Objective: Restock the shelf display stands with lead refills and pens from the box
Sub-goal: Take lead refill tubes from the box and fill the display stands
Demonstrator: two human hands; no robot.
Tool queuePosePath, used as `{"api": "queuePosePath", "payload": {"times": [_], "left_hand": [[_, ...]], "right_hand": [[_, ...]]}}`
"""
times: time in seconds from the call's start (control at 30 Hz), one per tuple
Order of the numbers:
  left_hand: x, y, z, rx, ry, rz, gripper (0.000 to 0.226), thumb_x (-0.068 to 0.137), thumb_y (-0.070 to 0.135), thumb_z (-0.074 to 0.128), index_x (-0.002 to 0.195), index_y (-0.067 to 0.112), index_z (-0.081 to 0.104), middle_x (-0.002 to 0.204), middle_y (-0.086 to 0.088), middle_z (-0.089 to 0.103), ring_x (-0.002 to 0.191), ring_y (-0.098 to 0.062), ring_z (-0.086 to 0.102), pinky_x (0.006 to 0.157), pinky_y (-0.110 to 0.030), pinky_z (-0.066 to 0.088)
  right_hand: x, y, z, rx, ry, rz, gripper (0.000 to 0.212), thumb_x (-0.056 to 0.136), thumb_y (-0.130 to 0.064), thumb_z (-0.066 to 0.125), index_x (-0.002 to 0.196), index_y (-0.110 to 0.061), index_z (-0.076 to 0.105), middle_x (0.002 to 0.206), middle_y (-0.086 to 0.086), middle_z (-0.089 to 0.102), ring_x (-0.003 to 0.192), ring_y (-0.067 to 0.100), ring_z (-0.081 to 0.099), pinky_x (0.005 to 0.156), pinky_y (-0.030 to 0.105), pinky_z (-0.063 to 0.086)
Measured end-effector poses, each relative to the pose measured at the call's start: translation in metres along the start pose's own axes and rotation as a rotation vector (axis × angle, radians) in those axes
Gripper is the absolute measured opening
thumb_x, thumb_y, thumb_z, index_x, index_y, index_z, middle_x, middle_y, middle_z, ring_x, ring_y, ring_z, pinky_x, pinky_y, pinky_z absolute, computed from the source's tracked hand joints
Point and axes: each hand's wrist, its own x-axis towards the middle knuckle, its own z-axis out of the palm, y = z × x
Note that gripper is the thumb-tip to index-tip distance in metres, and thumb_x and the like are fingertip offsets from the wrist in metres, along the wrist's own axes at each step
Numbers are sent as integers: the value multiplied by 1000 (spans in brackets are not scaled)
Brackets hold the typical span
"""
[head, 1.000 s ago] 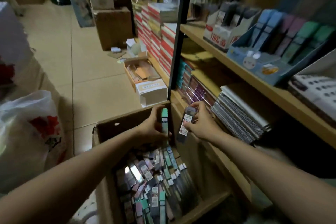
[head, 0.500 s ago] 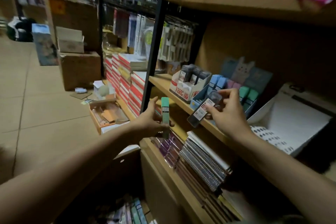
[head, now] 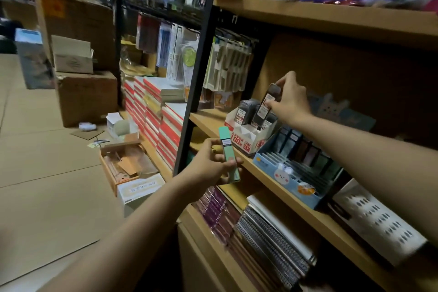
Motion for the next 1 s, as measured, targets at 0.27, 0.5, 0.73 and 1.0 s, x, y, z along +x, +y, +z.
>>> {"api": "queuePosePath", "payload": {"times": [0.27, 0.5, 0.73, 1.0], "left_hand": [[12, -8, -10, -41, 71, 10, 49, 90, -3, 57, 125, 28, 39, 102, -8, 73, 87, -18, 73, 59, -29, 58], [11, -11, 1, 44, 33, 11, 48, 91, -1, 57, 126, 27, 40, 102, -6, 72, 89, -17, 72, 62, -30, 58], [1, -7, 25, 115, 4, 44, 41, 95, 6, 53, 133, 18, 43, 104, -3, 73, 98, -17, 69, 88, -41, 55], [-9, -12, 89, 114, -271, 88, 27, 97, 8, 52, 123, 17, 48, 109, -8, 71, 94, -19, 70, 72, -32, 58]], "right_hand": [[9, 13, 39, -87, -60, 34, 40, 78, -9, 79, 104, -12, 49, 100, 8, 64, 92, 26, 64, 81, 44, 57], [7, 19, 46, -401, -72, -60, 24, 82, -22, 75, 101, -18, 60, 115, 6, 57, 113, 26, 49, 103, 45, 36], [-26, 19, -8, -1, -79, -133, 29, 90, -25, 66, 118, -21, 63, 108, -5, 60, 92, 6, 59, 72, 12, 42], [-106, 40, -66, 208, -294, 13, 34, 80, -20, 80, 108, -20, 61, 87, -5, 69, 74, 1, 68, 65, 19, 56]]}}
